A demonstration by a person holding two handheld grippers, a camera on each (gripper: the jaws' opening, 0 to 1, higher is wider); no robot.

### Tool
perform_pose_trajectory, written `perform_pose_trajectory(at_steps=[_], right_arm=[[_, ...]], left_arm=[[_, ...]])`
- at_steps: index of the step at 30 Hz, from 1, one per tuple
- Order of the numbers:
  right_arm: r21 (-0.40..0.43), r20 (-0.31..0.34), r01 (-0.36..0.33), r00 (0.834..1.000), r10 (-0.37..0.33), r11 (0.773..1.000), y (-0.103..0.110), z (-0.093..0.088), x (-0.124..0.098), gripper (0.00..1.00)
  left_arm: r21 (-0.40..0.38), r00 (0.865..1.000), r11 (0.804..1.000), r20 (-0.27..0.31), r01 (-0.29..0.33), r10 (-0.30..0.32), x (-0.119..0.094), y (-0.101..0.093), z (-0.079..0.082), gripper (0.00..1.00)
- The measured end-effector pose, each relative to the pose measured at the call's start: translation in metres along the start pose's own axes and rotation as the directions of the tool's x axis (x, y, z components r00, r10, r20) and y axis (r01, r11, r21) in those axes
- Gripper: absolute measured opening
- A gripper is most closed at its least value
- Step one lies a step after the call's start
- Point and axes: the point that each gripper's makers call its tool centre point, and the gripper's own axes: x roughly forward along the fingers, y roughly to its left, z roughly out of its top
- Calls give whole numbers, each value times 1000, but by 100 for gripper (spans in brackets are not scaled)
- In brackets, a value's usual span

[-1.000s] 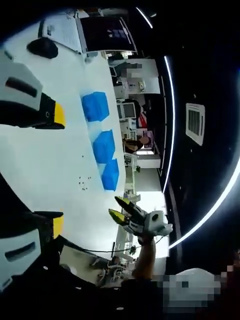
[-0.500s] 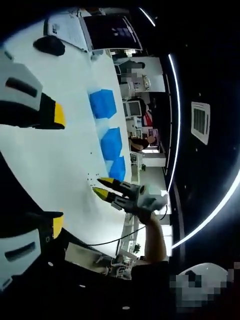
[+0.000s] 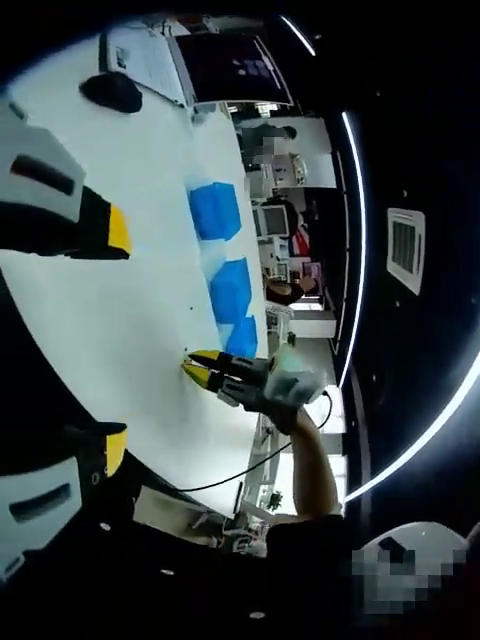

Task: Pick up the resistors one by one and place each resistor into its matching bin, sorting the parts by color and model until every resistor is separated into the correct bin for its type

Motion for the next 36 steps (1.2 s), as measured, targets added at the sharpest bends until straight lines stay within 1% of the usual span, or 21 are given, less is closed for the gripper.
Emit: perform_pose_trajectory(at_steps=[1, 2, 6, 11, 15, 16, 17, 19, 20, 22, 24, 26, 27, 28, 29, 30, 32, 33, 34, 36], right_arm=[[27, 4, -4, 1000, 4, 1000, 0, 1, 0, 13], [24, 2, -4, 1000, 4, 1000, -1, 1, 0, 13], [24, -7, -5, 1000, 5, 1000, 0, 1, 0, 6], [24, -11, 10, 1000, -9, 1000, 0, 0, 1, 5], [3, -5, 18, 1000, -18, 1000, 3, 0, -1, 5], [3, 13, 23, 1000, -23, 1000, 4, 2, -3, 5], [22, 55, 34, 998, -36, 999, 3, 8, -6, 5], [56, 117, 58, 991, -65, 997, -1, 13, -21, 5], [86, 150, 69, 985, -81, 994, -3, 15, -29, 5], [158, 219, 86, 968, -120, 984, -6, 18, -49, 5], [222, 290, 111, 941, -175, 969, -9, 18, -70, 5], [299, 357, 142, 901, -248, 944, -10, 15, -92, 5], [329, 388, 154, 878, -282, 932, -9, 12, -103, 5], [356, 409, 165, 857, -313, 920, -8, 10, -111, 5], [395, 431, 183, 828, -358, 900, -7, 6, -123, 5], [439, 460, 205, 785, -415, 875, -4, -1, -138, 5], [528, 495, 230, 699, -517, 817, 0, -12, -162, 5], [574, 506, 240, 648, -569, 783, 2, -20, -174, 5], [616, 509, 257, 591, -626, 745, 5, -28, -186, 5], [704, 497, 281, 462, -734, 653, 12, -47, -209, 5]], left_arm=[[0, 1000, 1000, -1, 0, 0, 0, 0, -1, 67], [-1, 1000, 1000, -2, 1, -1, 0, 0, -1, 67], [-1, 1000, 1000, -12, 6, -6, 0, -1, -5, 67], [3, 1000, 1000, -14, 10, -10, 0, -3, -5, 67], [2, 1000, 1000, -5, 11, -11, 0, -3, -2, 67], [1, 1000, 1000, -1, 11, -11, -1, -3, -1, 67], [-2, 1000, 1000, 4, 13, -13, -1, -2, 0, 66], [-12, 1000, 1000, 19, 9, -9, -2, -1, 4, 66], [-14, 1000, 1000, 26, 6, -6, -2, 0, 6, 66], [-21, 999, 1000, 41, 7, -6, -1, 1, 10, 67], [-17, 999, 1000, 50, 7, -6, 0, 2, 13, 67], [-12, 998, 1000, 62, 9, -8, 1, 2, 18, 67], [-12, 998, 1000, 68, 11, -10, 2, 2, 20, 67], [-11, 997, 1000, 78, 15, -14, 3, 1, 24, 67], [-11, 996, 1000, 87, 20, -19, 4, 1, 27, 67], [-13, 995, 1000, 94, 24, -23, 5, 0, 30, 67], [-8, 994, 999, 108, 35, -34, 7, -1, 36, 67], [-9, 993, 999, 112, 39, -38, 9, -2, 39, 67], [-8, 992, 999, 116, 42, -41, 10, -2, 42, 67], [-2, 991, 999, 124, 45, -44, 12, -4, 48, 67]])
